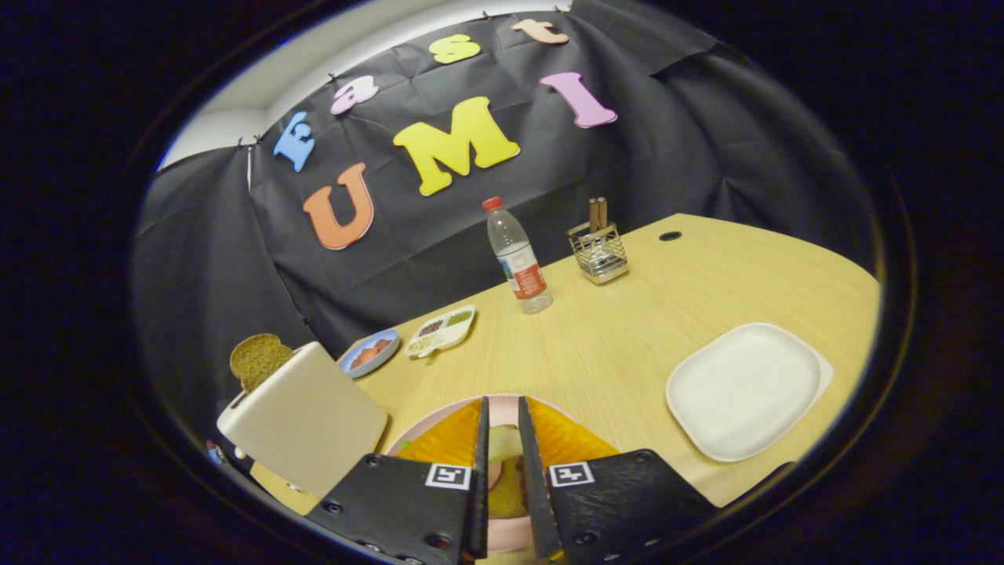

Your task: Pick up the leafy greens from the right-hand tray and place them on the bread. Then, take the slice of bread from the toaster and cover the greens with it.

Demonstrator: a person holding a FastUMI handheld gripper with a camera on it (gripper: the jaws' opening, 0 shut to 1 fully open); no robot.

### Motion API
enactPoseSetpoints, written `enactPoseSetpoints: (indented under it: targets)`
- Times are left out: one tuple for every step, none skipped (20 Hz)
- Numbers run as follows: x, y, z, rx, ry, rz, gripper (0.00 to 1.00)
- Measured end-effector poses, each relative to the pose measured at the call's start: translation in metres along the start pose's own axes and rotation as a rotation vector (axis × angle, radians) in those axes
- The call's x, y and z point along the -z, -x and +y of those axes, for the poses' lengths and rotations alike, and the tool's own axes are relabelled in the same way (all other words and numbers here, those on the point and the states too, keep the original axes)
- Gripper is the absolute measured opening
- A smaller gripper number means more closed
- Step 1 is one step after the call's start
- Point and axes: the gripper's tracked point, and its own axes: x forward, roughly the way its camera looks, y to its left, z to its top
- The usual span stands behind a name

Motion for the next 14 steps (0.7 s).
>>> enactPoseSetpoints:
  targets:
    - [-0.002,0.002,-0.003,0.006,0.013,-0.009,0.22]
    - [-0.006,0.004,-0.007,0.015,0.022,-0.022,0.31]
    - [-0.010,0.007,-0.011,0.023,0.030,-0.037,0.39]
    - [-0.017,0.010,-0.012,0.031,0.041,-0.054,0.48]
    - [-0.021,0.015,-0.013,0.035,0.058,-0.071,0.57]
    - [-0.028,0.020,-0.012,0.039,0.082,-0.092,0.66]
    - [-0.034,0.027,-0.012,0.047,0.107,-0.115,0.71]
    - [-0.041,0.034,-0.011,0.056,0.130,-0.139,0.79]
    - [-0.049,0.041,-0.011,0.069,0.153,-0.166,0.84]
    - [-0.057,0.049,-0.007,0.075,0.174,-0.189,0.95]
    - [-0.062,0.058,-0.003,0.084,0.192,-0.212,0.96]
    - [-0.069,0.067,0.002,0.091,0.208,-0.235,0.96]
    - [-0.073,0.075,0.008,0.101,0.226,-0.250,0.96]
    - [-0.078,0.084,0.015,0.106,0.242,-0.266,0.96]
